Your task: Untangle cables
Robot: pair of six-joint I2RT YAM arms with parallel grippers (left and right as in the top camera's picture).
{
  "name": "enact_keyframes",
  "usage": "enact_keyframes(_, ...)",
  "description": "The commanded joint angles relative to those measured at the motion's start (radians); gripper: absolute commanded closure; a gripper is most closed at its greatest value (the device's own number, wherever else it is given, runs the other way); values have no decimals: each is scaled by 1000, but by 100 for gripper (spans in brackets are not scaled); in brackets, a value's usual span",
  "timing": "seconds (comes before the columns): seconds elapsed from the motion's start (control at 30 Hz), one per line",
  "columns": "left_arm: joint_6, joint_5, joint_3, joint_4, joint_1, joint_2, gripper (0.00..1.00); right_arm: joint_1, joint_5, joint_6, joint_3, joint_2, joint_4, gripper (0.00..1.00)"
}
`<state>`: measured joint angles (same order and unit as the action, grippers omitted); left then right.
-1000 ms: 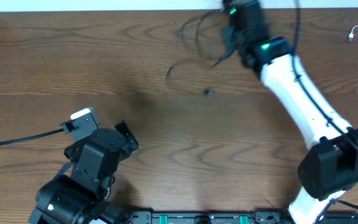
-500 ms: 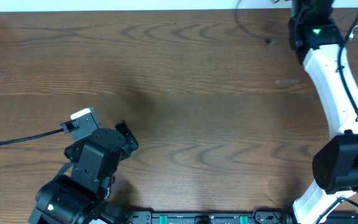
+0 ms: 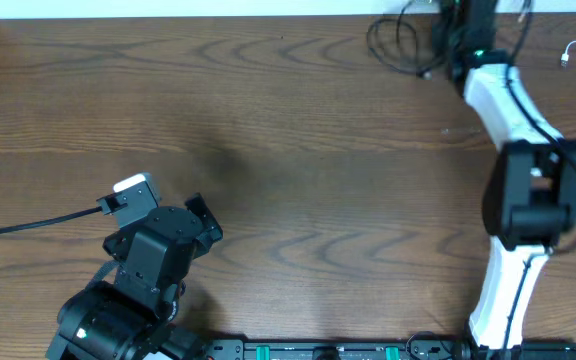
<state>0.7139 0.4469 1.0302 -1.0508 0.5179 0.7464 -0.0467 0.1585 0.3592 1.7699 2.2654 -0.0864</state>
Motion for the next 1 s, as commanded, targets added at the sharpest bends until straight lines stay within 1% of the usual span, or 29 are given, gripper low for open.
enact_keyframes(0.0, 5, 8, -1, -4, -5, 4, 2, 13, -10, -53, 3, 32, 15, 99)
enact_keyframes(0.13, 5, 8, -1, -4, -5, 4, 2, 31, 8, -55, 3, 88, 8, 99)
enact_keyframes(0.3, 5, 8, -1, -4, -5, 4, 2, 76, 19, -137, 3, 122, -9, 99)
enact_keyframes(0.33, 5, 8, -1, -4, -5, 4, 2, 86, 18, -157, 3, 122, -8, 94)
enact_keyframes(0.4, 5, 8, -1, -4, -5, 4, 2, 95, 19, -181, 3, 113, -7, 76)
enact_keyframes(0.43, 5, 8, -1, -4, -5, 4, 2, 96, 19, -180, 3, 106, -8, 64)
enact_keyframes(0.47, 5, 8, -1, -4, -5, 4, 2, 95, 21, -180, 3, 95, -9, 47)
enact_keyframes(0.53, 5, 8, -1, -4, -5, 4, 2, 91, 23, -180, 3, 63, -20, 18)
enact_keyframes(0.57, 5, 8, -1, -4, -5, 4, 2, 88, 23, -183, 3, 43, -23, 1)
enact_keyframes(0.63, 5, 8, -1, -4, -5, 4, 2, 82, 22, -221, 3, 4, -28, 1)
enact_keyframes(0.67, 5, 8, -1, -4, -5, 4, 2, 77, 10, -263, 3, -18, -40, 1)
enact_keyframes(0.73, 5, 8, -1, -4, -5, 4, 2, 64, -91, -318, 3, -59, -85, 7)
enact_keyframes(0.77, 5, 8, -1, -4, -5, 4, 2, 54, -186, -329, 3, -79, -119, 12)
enact_keyframes(0.87, 5, 8, -1, -4, -5, 4, 2, 13, -451, -329, 3, -109, -198, 34)
enact_keyframes(0.9, 5, 8, -1, -4, -5, 4, 2, -21, -591, -328, 3, -109, -225, 49)
enact_keyframes(0.97, 5, 8, -1, -4, -5, 4, 2, -69, -659, -314, 1, -93, -249, 65)
